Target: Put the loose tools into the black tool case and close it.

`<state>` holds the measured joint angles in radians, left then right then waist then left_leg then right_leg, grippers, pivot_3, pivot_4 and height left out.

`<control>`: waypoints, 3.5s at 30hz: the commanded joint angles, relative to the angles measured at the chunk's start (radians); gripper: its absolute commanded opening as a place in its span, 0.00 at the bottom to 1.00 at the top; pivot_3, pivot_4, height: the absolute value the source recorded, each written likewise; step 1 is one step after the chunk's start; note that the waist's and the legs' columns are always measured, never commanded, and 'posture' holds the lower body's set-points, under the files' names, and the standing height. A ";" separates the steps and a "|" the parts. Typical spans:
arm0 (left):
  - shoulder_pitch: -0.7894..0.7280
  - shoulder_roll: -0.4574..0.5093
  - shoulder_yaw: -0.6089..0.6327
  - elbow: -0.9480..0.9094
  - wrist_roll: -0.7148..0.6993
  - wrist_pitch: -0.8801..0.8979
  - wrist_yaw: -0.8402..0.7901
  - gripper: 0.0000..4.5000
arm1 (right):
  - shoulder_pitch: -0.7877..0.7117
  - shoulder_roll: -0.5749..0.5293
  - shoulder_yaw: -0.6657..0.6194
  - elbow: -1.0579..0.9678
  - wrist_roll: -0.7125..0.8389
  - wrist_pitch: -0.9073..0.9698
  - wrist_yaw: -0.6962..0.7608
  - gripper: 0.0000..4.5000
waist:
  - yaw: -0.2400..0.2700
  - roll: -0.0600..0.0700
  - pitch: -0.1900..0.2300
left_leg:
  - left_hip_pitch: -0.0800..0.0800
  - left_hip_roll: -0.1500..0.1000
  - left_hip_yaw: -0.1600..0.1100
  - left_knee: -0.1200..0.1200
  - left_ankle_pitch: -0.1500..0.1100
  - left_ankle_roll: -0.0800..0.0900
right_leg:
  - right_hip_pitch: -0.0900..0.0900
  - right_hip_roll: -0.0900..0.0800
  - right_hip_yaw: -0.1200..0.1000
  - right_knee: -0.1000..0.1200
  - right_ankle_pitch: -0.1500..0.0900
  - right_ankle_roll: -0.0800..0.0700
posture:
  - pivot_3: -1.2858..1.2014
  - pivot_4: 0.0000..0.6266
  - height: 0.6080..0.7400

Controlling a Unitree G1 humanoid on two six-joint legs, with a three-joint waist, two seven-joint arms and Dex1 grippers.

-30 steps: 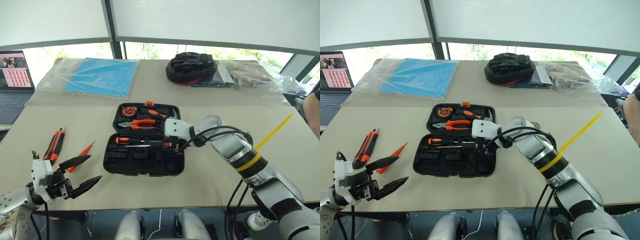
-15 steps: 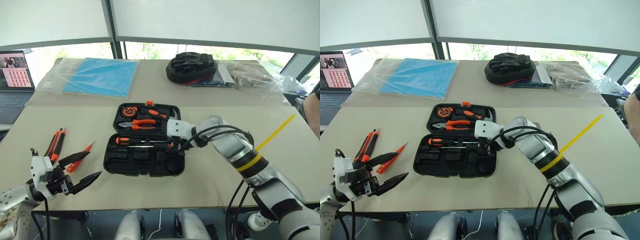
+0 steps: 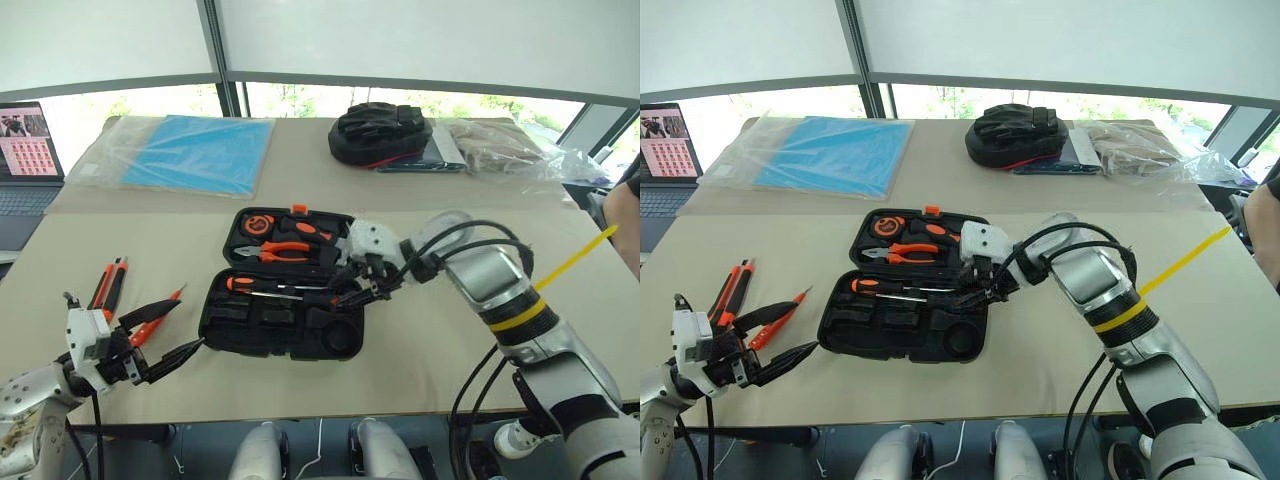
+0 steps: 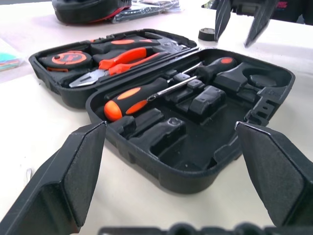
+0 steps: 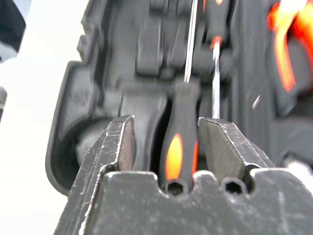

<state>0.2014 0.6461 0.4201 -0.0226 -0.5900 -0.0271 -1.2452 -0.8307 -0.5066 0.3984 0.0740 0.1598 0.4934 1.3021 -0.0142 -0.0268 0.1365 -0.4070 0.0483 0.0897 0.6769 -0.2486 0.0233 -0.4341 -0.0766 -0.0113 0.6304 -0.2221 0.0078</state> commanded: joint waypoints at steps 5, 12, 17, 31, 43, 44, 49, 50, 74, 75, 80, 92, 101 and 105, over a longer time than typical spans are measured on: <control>-0.003 0.000 -0.001 -0.003 0.004 -0.026 0.006 1.00 | 0.064 0.135 -0.008 0.128 -0.038 -0.157 -0.119 0.01 | 0.000 0.000 0.000 | -0.001 0.000 0.001 0.000 0.000 0.000 | -0.001 0.000 0.000 0.001 0.000 0.000 | 0.52 0.24 1.00; 0.000 0.012 0.008 -0.021 -0.006 -0.015 0.010 1.00 | 0.057 0.166 0.026 0.242 -0.090 -0.239 -0.113 0.01 | 0.000 0.000 0.000 | -0.001 0.000 0.001 0.001 0.000 0.000 | -0.001 0.000 0.000 0.001 0.000 0.000 | 0.52 0.24 1.00; 0.001 0.019 0.016 -0.018 0.019 -0.029 0.032 1.00 | 0.065 0.172 0.071 0.292 -0.132 -0.290 -0.081 0.01 | -0.001 0.000 0.000 | 0.000 0.000 0.002 0.000 0.000 0.000 | 0.000 0.000 0.000 0.001 0.000 0.000 | 0.52 0.24 1.00; 0.095 -0.023 0.137 -0.018 0.027 -0.073 0.162 1.00 | 0.145 0.215 -0.085 0.085 0.059 -0.303 -0.072 0.01 | -0.005 0.000 0.000 | 0.010 0.002 0.000 -0.001 -0.001 -0.003 | 0.009 0.000 -0.001 0.000 -0.001 -0.002 | 0.52 0.24 1.00; 0.366 -0.152 0.436 0.052 -0.037 0.020 0.437 1.00 | 0.605 0.106 -0.463 -0.337 0.368 -0.361 -0.159 0.85 | 0.005 -0.003 0.000 | 0.004 0.002 -0.001 -0.001 -0.004 -0.003 | 0.005 -0.001 -0.001 -0.003 -0.003 -0.001 | 0.52 0.24 1.00; 0.375 -0.150 0.446 0.044 -0.044 0.039 0.456 1.00 | 0.646 0.100 -0.483 -0.329 0.363 -0.408 -0.146 0.93 | 0.006 -0.003 0.000 | 0.004 0.002 -0.001 -0.001 -0.004 -0.003 | 0.004 -0.001 -0.001 -0.003 -0.004 -0.001 | 0.52 0.24 1.00; 0.401 -0.105 0.421 -0.042 -0.063 0.128 0.433 1.00 | 0.775 0.039 -0.513 -0.337 0.456 -0.405 -0.050 0.99 | 0.012 -0.006 0.002 | 0.007 0.002 -0.001 0.000 -0.004 -0.004 | 0.008 -0.001 -0.001 -0.003 -0.010 -0.005 | 0.52 0.24 1.00; 0.403 -0.092 0.413 -0.067 -0.070 0.151 0.425 1.00 | 0.789 0.041 -0.516 -0.336 0.450 -0.433 -0.052 0.99 | 0.012 -0.007 0.001 | 0.007 0.002 0.000 -0.001 -0.004 -0.004 | 0.008 -0.001 0.000 -0.003 -0.009 -0.006 | 0.52 0.24 1.00; -0.110 0.234 -0.103 -0.202 0.010 0.927 0.722 0.58 | 0.693 0.054 -0.369 -0.460 0.410 -0.466 -0.196 1.00 | 0.020 -0.002 0.005 | 0.011 0.001 -0.001 -0.003 -0.004 -0.006 | 0.009 0.000 0.000 0.000 -0.005 -0.002 | 0.52 0.24 1.00; -0.114 0.232 -0.107 -0.197 0.013 0.914 0.705 0.50 | 0.699 0.046 -0.365 -0.465 0.405 -0.470 -0.192 1.00 | 0.023 -0.002 0.005 | 0.012 0.001 -0.001 -0.003 -0.004 -0.006 | 0.010 0.000 0.000 0.000 -0.005 -0.002 | 0.52 0.24 1.00; -0.122 0.242 -0.089 -0.168 0.039 0.816 0.605 0.10 | 0.721 0.023 -0.364 -0.485 0.395 -0.478 -0.193 1.00 | 0.028 -0.002 0.005 | 0.012 0.001 0.000 -0.003 -0.004 -0.006 | 0.011 -0.001 0.000 -0.001 -0.005 -0.002 | 0.52 0.24 1.00; -0.453 0.410 -0.383 -0.073 0.261 0.050 -0.149 0.10 | 0.798 -0.131 -0.441 -0.528 0.423 -0.410 -0.195 1.00 | 0.028 -0.004 0.007 | 0.008 0.000 0.003 -0.001 -0.005 -0.005 | 0.008 0.000 0.001 -0.002 -0.009 -0.008 | 0.52 0.24 1.00; -0.658 0.308 -0.621 0.020 0.496 0.027 -0.115 0.10 | 0.791 -0.157 -0.381 -0.636 0.416 -0.258 -0.304 1.00 | 0.025 -0.004 0.007 | 0.006 0.001 0.007 0.000 -0.004 -0.005 | 0.008 0.007 0.002 -0.001 -0.005 -0.001 | 0.52 0.24 1.00; -0.708 0.270 -0.659 0.061 0.565 0.055 -0.078 0.10 | 0.786 -0.142 -0.369 -0.659 0.418 -0.244 -0.333 1.00 | 0.026 -0.005 0.008 | 0.005 0.001 0.006 0.002 -0.004 -0.005 | 0.008 0.007 0.001 -0.001 -0.005 0.000 | 0.52 0.24 1.00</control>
<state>-0.4796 0.9217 -0.2312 0.0363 -0.0515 0.0240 -1.3417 -0.0330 -0.6566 0.0332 -0.5427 0.5711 0.2482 0.9860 0.0122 -0.0316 0.1441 -0.4026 0.0488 0.0958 0.6797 -0.2530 0.0182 -0.4262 -0.0701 -0.0099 0.6292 -0.2274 0.0078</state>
